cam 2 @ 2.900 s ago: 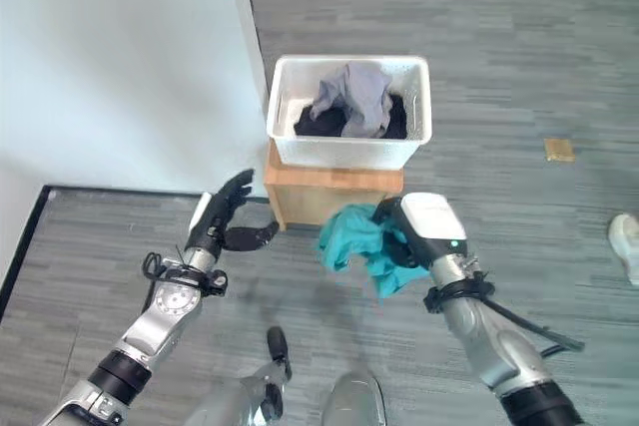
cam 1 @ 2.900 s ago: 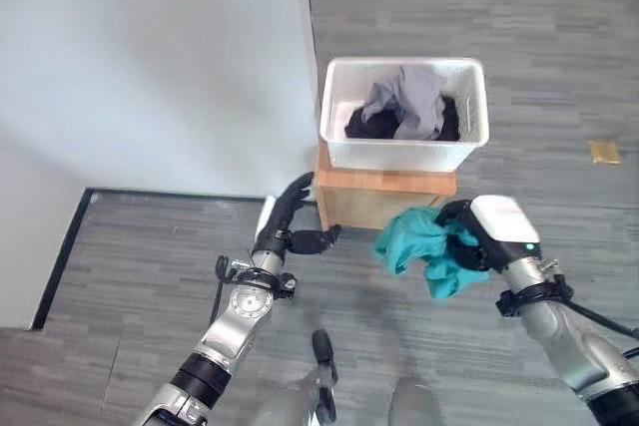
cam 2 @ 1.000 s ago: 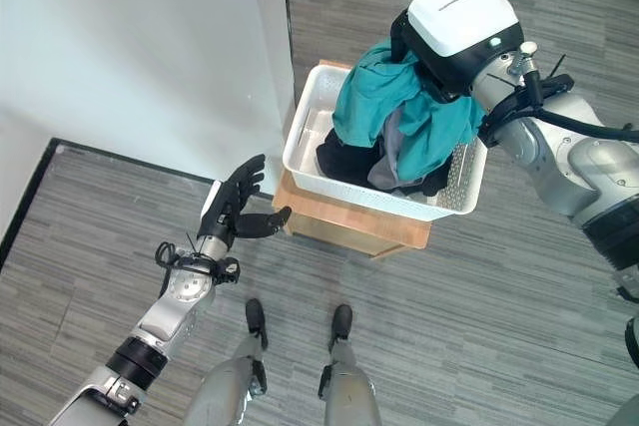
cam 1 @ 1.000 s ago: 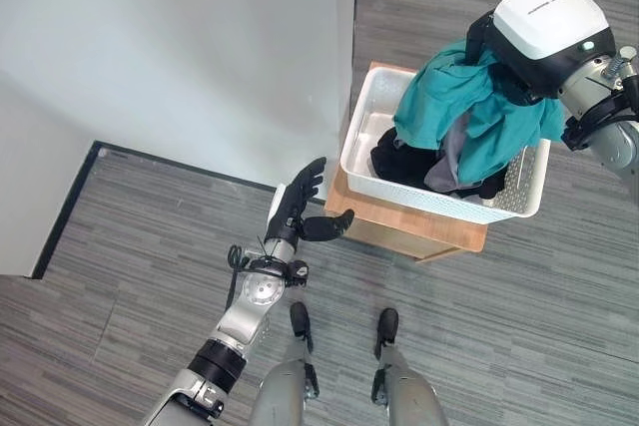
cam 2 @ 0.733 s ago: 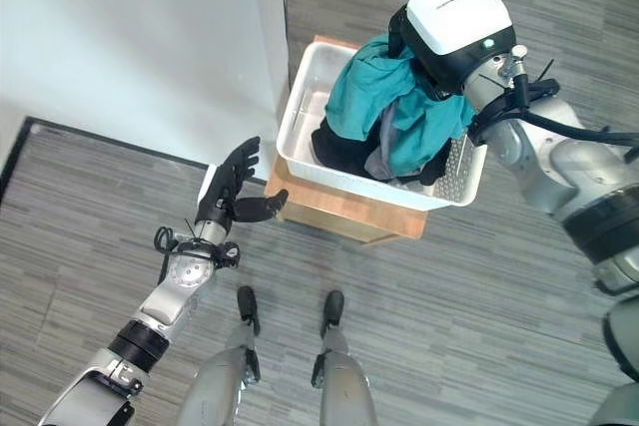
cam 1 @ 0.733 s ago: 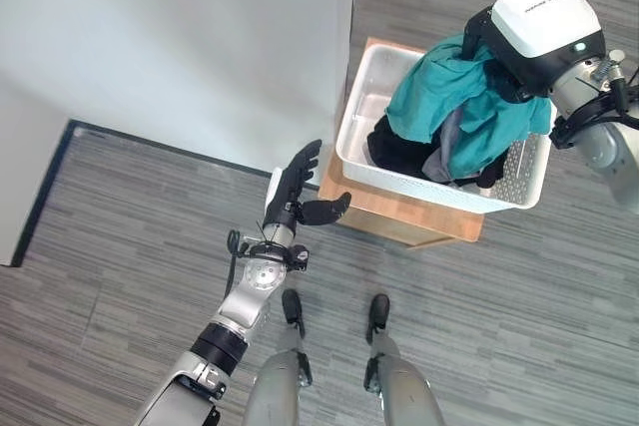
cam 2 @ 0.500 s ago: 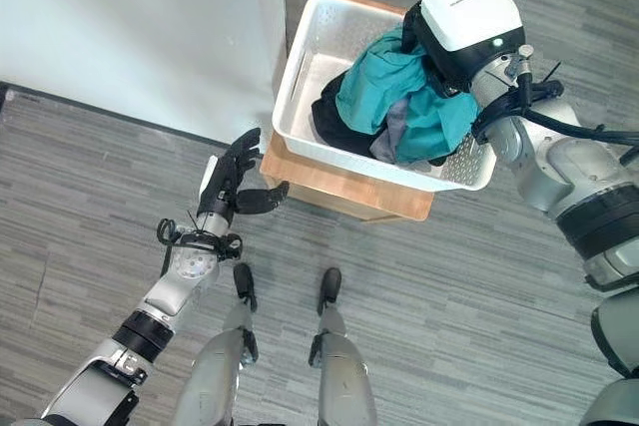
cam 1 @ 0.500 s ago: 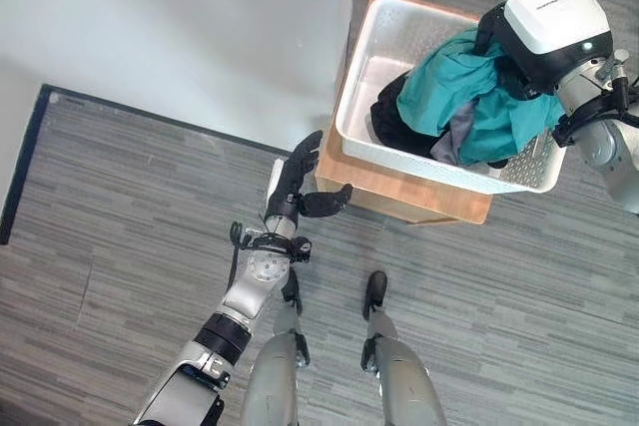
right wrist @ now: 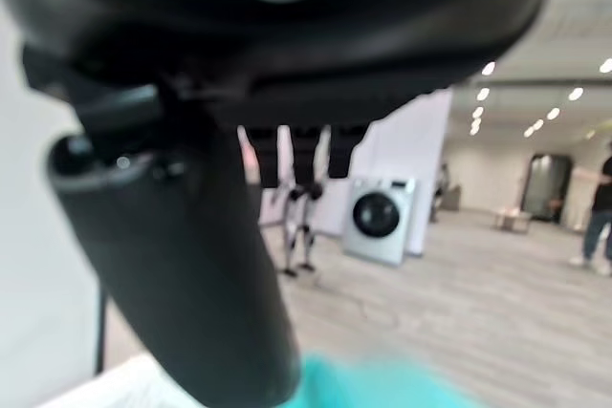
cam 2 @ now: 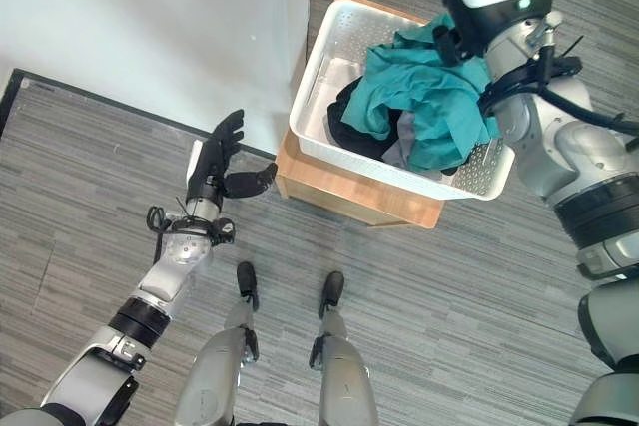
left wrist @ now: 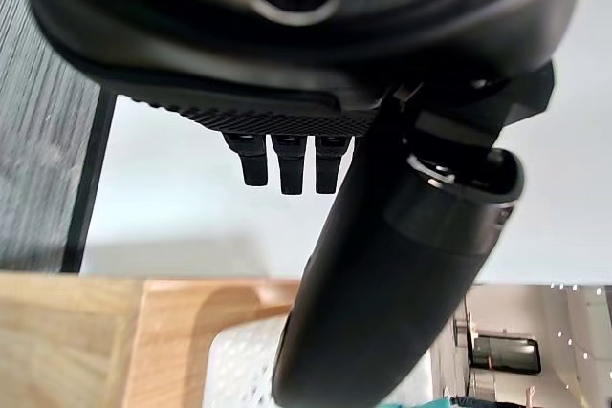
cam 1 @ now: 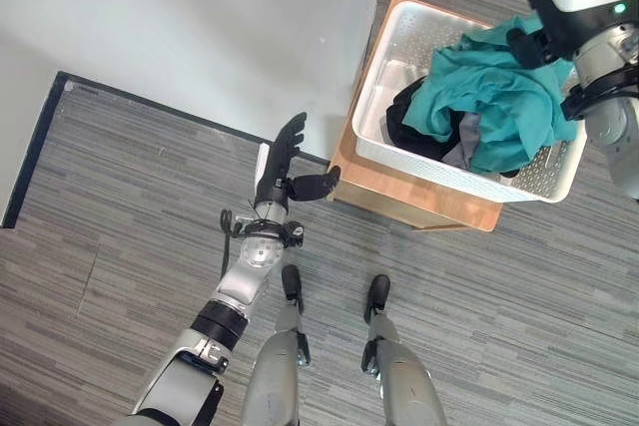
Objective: Pick up bed clothes into laundry basket.
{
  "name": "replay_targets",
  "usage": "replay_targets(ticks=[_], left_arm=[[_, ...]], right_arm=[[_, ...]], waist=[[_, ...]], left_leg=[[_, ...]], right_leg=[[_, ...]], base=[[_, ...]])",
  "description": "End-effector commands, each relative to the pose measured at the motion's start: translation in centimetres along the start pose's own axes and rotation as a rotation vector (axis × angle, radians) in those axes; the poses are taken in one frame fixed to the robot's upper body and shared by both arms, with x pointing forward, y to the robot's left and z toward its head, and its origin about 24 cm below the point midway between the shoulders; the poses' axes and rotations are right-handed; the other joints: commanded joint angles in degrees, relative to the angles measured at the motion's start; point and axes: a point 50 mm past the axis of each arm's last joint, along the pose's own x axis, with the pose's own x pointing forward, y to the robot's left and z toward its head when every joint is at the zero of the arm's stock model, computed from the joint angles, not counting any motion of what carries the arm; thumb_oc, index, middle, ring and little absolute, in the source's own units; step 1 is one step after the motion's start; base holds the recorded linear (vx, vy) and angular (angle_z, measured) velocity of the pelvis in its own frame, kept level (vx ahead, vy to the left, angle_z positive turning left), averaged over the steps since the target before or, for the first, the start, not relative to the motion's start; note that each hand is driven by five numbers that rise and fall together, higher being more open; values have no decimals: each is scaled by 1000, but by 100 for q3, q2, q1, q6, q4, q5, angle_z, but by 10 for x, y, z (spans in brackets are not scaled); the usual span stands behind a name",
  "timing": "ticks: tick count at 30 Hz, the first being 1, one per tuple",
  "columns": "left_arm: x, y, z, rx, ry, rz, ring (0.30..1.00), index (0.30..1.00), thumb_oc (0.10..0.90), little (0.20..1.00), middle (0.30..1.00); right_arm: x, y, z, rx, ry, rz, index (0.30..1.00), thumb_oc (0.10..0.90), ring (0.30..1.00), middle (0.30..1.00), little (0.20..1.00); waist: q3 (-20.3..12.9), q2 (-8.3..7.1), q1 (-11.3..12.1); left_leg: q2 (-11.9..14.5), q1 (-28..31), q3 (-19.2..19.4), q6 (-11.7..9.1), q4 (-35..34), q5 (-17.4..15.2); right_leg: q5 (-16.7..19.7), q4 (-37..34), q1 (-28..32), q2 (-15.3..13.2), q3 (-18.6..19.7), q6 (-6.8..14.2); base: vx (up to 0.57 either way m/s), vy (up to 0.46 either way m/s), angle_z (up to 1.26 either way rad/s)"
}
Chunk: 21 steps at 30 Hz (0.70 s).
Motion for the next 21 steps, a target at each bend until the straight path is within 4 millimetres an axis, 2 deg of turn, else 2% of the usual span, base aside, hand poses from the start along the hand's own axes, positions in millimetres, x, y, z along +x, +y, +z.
replay_targets(ticks=[1, 2, 4, 5, 8, 10, 13, 15, 17, 21], left_arm=[[5, -10, 52, -25, -263, -42, 900, 900, 800, 900, 900], [3, -9, 49, -33, -254, -42, 900, 900, 800, 900, 900], [0, -10, 47, -26, -251, -55, 900, 900, 800, 900, 900], [0, -7, 50, -33, -265, -53, 900, 900, 800, 900, 900], [-3, -11, 55, -31, -289, -80, 900, 900, 800, 900, 900], [-6, -14, 58, -28, -304, -96, 900, 900, 800, 900, 900], [-11, -18, 60, -3, -330, -124, 900, 900, 800, 900, 900], [-14, -21, 63, 18, -353, -142, 900, 900, 800, 900, 900], [-17, -23, 65, 33, -368, -158, 900, 900, 800, 900, 900], [-22, -27, 63, 57, -375, -189, 900, 900, 800, 900, 900]], right_arm=[[13, -63, 3, 11, -11, -324, 900, 800, 900, 900, 900], [-2, -54, 4, 51, -13, -330, 900, 800, 900, 900, 900], [-13, -49, 2, 68, -1, -330, 900, 800, 900, 900, 900], [-29, -33, 7, 144, 7, -320, 900, 800, 900, 900, 900], [-71, 9, 10, 310, 89, -229, 900, 800, 900, 900, 900], [-100, 39, 20, 415, 135, -133, 900, 800, 900, 900, 900], [-137, 69, 33, 497, 187, 8, 900, 800, 900, 900, 900], [-158, 84, 39, 527, 214, 90, 900, 800, 900, 900, 900], [-171, 90, 43, 542, 221, 141, 900, 800, 900, 900, 900], [-188, 96, 39, 555, 265, 183, 900, 800, 900, 900, 900]], waist=[[-327, -405, -64], [-438, -330, -134], [-504, -327, -118], [-601, -188, -257], [-840, -107, -296], [-977, -36, -335], [-1207, 17, -398], [-1346, 64, -464], [-1458, 104, -525], [-1656, 154, -643]], left_leg=[[16, 455, 231, -393, 23, -948], [-12, 580, 251, -363, 23, -1010], [-30, 647, 260, -347, 23, -1040], [-57, 807, 279, -322, 23, -1127], [-77, 1014, 296, -275, 23, -1175], [-92, 1160, 308, -244, 23, -1216], [-99, 1379, 321, -191, 23, -1266], [-84, 1500, 335, -174, 23, -1282], [-84, 1604, 360, -162, 23, -1299], [-50, 1772, 425, -154, 23, -1329]], right_leg=[[-878, 19, 102, -642, 606, 635], [-918, 19, 214, -656, 625, 646], [-933, 19, 272, -661, 631, 648], [-998, 19, 410, -668, 660, 657], [-1037, 19, 592, -669, 683, 636], [-1080, 19, 718, -664, 715, 620], [-1137, 19, 916, -650, 762, 604], [-1177, 19, 1012, -636, 795, 589], [-1208, 19, 1091, -606, 850, 571], [-1238, 19, 1203, -564, 911, 549]], base=[[72, -1, -2], [56, 0, 3], [87, -11, 5], [117, -16, -1], [111, -29, 3], [94, -58, -9], [93, -73, -11], [75, -92, -15], [74, -76, -18], [64, -76, -13]])
